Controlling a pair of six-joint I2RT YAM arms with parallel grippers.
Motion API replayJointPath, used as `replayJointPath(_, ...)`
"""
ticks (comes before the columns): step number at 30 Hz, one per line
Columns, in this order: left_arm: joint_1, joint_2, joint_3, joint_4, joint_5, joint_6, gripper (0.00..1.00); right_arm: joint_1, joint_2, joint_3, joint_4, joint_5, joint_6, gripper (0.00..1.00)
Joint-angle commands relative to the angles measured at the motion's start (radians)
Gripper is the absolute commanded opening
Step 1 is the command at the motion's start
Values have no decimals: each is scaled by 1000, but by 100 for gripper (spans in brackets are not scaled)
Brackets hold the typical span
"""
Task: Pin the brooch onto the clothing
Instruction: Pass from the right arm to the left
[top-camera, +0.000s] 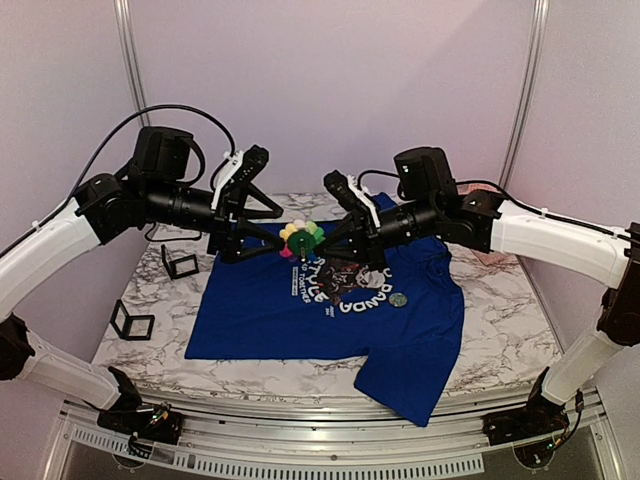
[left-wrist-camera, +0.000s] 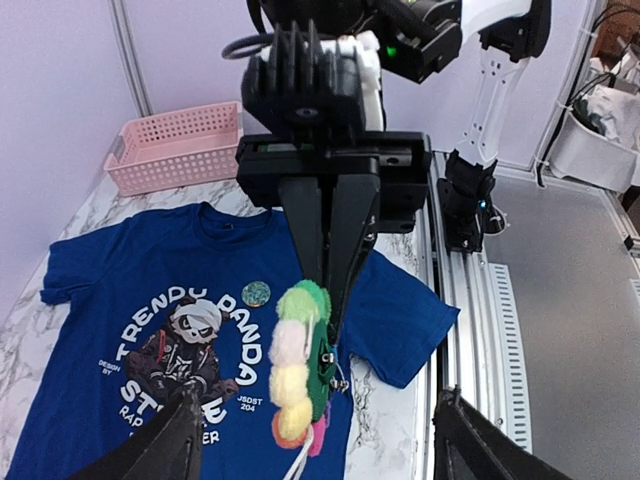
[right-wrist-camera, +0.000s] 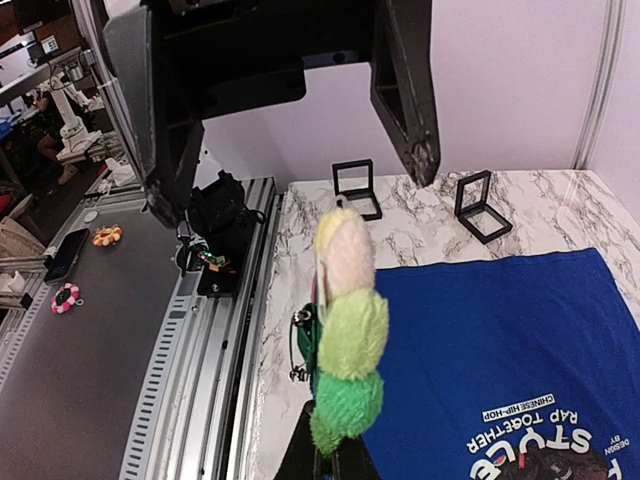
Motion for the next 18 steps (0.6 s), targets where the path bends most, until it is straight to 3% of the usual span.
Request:
replayJointPath(1, -23, 45, 50, -100, -68, 18, 76, 16, 40, 22, -74, 87, -65, 0)
replayJointPath(5, -54, 71, 76, -158, -107, 40, 72, 34, 76, 38, -80, 110, -90, 0)
replayJointPath(8, -77, 116, 116, -237, -160, 62, 61, 43, 95, 42, -75, 106, -107, 0)
replayJointPath(14, -80, 178, 185, -335, -137, 86, 39, 56, 98, 41, -73, 100, -122, 0)
replayJointPath(18, -81, 179, 172, -339, -139, 98, 38, 60, 85, 27, -58, 96, -119, 0)
